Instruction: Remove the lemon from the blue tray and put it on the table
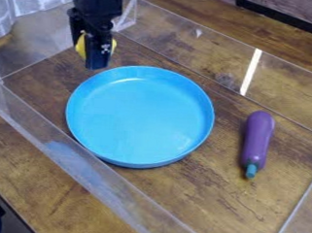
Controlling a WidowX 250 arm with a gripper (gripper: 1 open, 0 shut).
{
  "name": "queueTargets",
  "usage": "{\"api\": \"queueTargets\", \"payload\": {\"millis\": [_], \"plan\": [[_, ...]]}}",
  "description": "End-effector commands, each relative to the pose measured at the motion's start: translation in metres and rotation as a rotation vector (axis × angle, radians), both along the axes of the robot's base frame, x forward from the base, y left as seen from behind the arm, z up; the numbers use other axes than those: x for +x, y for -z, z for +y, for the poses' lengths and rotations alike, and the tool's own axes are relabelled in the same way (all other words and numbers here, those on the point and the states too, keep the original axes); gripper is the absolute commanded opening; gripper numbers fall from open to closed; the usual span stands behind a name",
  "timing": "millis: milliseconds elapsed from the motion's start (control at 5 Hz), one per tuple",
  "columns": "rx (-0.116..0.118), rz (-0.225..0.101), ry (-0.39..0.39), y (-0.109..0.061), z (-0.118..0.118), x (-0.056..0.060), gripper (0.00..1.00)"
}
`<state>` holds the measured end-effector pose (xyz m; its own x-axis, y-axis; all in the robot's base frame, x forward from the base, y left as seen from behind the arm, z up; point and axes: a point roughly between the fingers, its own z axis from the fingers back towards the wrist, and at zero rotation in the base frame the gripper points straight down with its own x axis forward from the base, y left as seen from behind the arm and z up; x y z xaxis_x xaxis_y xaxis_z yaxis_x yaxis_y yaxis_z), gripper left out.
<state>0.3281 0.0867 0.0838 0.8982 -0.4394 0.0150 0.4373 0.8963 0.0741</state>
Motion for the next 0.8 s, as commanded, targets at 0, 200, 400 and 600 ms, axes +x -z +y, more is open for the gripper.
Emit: {"api": "queueTargets", "payload": {"millis": [0,200,400,600], "plan": [[0.042,-0.097,-0.059,-0.04,0.023,-0.004,0.0],[0.059,-0.091,-0.103,-0.047,0.04,-0.017,0.0],[0.072,-0.076,-0.125,-0.041,0.049,-0.021,0.0],[0.087,-0.055,-0.144,-0.029,0.059,-0.021,0.0]]}}
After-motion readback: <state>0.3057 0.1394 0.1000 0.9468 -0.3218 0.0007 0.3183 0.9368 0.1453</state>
